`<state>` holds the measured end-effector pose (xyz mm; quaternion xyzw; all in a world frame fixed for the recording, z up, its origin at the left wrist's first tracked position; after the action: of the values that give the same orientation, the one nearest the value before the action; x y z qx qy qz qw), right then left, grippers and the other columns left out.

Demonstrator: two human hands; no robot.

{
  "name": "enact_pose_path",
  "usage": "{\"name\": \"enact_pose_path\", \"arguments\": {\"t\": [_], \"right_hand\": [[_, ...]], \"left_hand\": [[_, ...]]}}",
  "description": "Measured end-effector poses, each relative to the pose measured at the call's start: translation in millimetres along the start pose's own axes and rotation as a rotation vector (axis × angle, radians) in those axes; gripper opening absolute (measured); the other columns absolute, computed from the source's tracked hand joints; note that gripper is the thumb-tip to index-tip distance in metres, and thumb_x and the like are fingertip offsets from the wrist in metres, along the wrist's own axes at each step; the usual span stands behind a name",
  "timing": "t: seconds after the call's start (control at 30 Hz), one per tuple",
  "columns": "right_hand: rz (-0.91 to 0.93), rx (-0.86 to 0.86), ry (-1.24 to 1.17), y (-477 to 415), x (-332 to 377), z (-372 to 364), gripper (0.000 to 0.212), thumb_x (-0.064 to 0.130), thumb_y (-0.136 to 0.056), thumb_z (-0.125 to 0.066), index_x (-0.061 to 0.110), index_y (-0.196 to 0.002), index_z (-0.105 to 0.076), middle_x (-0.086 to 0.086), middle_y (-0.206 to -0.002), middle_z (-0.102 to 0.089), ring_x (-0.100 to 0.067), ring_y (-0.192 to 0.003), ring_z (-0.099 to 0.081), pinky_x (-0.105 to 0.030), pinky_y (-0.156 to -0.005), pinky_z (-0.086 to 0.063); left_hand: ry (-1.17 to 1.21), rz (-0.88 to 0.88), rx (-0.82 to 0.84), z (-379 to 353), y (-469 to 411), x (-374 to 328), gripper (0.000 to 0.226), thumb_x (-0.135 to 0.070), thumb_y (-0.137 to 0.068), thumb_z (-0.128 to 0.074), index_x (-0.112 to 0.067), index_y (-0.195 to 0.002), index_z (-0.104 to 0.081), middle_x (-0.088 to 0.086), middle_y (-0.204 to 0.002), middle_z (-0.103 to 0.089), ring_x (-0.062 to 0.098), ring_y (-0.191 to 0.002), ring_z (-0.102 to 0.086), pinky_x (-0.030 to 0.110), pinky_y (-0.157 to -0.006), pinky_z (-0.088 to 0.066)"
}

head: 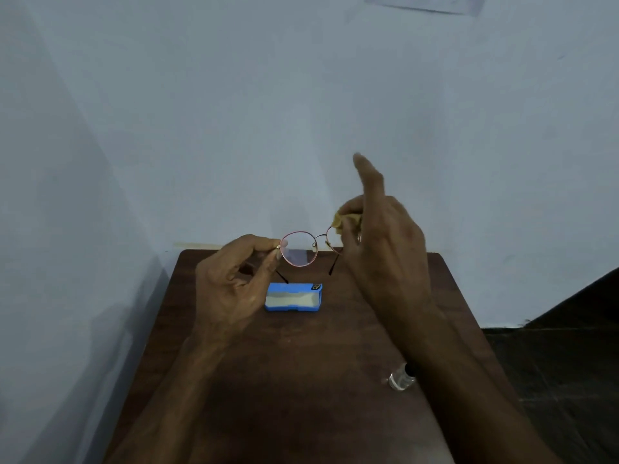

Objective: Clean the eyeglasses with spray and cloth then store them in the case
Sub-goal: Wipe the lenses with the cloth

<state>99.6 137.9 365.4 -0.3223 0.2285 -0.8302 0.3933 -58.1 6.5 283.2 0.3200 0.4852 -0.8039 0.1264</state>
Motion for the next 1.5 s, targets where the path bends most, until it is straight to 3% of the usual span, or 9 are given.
{"name": "enact_pose_path", "arguments": {"t": [0.13,0.3,0.5,0.7,0.83,0.97,1.17,1.3,1.5], "right_hand": [[0.066,0.064,-0.025,25.7,10.8,-5.7,0.089,0.0,-0.08,-0.072,0.02,-0.157,-0.032,0.013,-0.094,-0.067,-0.016,-0.083,-0.06,-0.038,-0.061,-0.056],[-0.011,-0.007,0.001,6.6,-11.6,7.7,0.085,0.001,-0.085,-0.065,0.02,-0.159,-0.028,0.013,-0.093,-0.068,-0.018,-0.086,-0.062,-0.041,-0.07,-0.056],[0.06,0.066,-0.051,25.2,8.3,0.6,0.092,0.003,-0.08,-0.074,0.023,-0.159,-0.03,0.016,-0.094,-0.068,-0.013,-0.082,-0.061,-0.035,-0.063,-0.056],[0.006,0.008,0.0,4.3,-4.2,7.0,0.091,0.001,-0.083,-0.07,0.021,-0.16,-0.025,0.014,-0.097,-0.068,-0.015,-0.086,-0.061,-0.035,-0.068,-0.054],[0.062,0.065,-0.03,29.6,8.6,0.3,0.092,0.001,-0.078,-0.074,0.023,-0.157,-0.032,0.015,-0.097,-0.067,-0.014,-0.082,-0.059,-0.034,-0.061,-0.055],[-0.001,0.004,0.007,18.0,-15.1,9.2,0.086,0.001,-0.081,-0.071,0.023,-0.154,-0.03,0.013,-0.095,-0.067,-0.018,-0.085,-0.062,-0.041,-0.067,-0.057],[0.036,0.052,0.011,27.0,-3.2,3.1,0.089,0.0,-0.08,-0.075,0.022,-0.155,-0.032,0.011,-0.096,-0.067,-0.015,-0.083,-0.06,-0.035,-0.063,-0.054],[-0.028,-0.025,0.032,10.0,-17.0,10.7,0.083,0.0,-0.082,-0.07,0.019,-0.154,-0.033,0.011,-0.095,-0.067,-0.018,-0.085,-0.062,-0.035,-0.068,-0.053],[0.032,0.036,0.055,15.8,0.1,-1.7,0.085,0.002,-0.081,-0.073,0.022,-0.154,-0.034,0.012,-0.095,-0.068,-0.014,-0.08,-0.058,-0.028,-0.063,-0.046]], "left_hand": [[-0.007,-0.013,-0.029,2.7,-1.8,-1.3,0.025,-0.022,-0.097,-0.074,0.001,-0.105,-0.079,0.01,-0.095,-0.08,0.02,-0.085,-0.075,0.014,-0.081,-0.057],[0.009,-0.022,-0.008,0.6,-0.1,-0.1,0.03,-0.027,-0.097,-0.071,0.001,-0.106,-0.079,0.009,-0.094,-0.08,0.019,-0.085,-0.075,0.013,-0.08,-0.057],[0.02,-0.062,-0.027,-1.8,-2.4,-1.9,0.028,-0.029,-0.099,-0.069,-0.003,-0.105,-0.078,-0.002,-0.097,-0.076,-0.005,-0.093,-0.068,0.003,-0.084,-0.051],[0.057,-0.018,-0.02,-5.3,1.8,3.9,0.028,-0.042,-0.102,-0.068,-0.016,-0.109,-0.075,-0.014,-0.099,-0.074,-0.001,-0.093,-0.069,0.003,-0.081,-0.051],[0.054,-0.035,-0.05,-0.8,-2.1,4.9,0.025,-0.033,-0.101,-0.069,-0.011,-0.109,-0.077,-0.007,-0.097,-0.076,-0.003,-0.092,-0.07,0.006,-0.08,-0.053],[0.056,-0.007,-0.028,-1.8,-2.7,9.0,0.029,-0.03,-0.101,-0.069,-0.003,-0.109,-0.079,0.0,-0.092,-0.077,0.011,-0.08,-0.072,0.017,-0.073,-0.058],[0.026,0.048,-0.056,0.0,-2.6,13.0,0.03,-0.031,-0.1,-0.074,-0.002,-0.109,-0.079,0.001,-0.097,-0.078,0.006,-0.087,-0.071,0.007,-0.078,-0.053],[0.057,-0.019,-0.02,-4.3,-3.2,4.3,0.031,-0.03,-0.099,-0.069,-0.002,-0.108,-0.079,0.004,-0.097,-0.079,0.013,-0.086,-0.074,0.021,-0.076,-0.06],[0.041,-0.06,-0.05,-5.7,-0.1,0.6,0.025,-0.027,-0.099,-0.07,-0.006,-0.109,-0.078,-0.008,-0.099,-0.073,-0.011,-0.094,-0.067,0.004,-0.082,-0.052]]}}
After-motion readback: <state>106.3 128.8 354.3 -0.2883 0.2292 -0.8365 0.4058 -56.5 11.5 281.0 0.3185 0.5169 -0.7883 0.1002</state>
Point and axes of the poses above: each hand's wrist, its own y-axis away from the middle knuckle, its own z-axis out of the back of the hand, x = y × z, the point moved 9 cm from there along -y, towards the middle knuckle
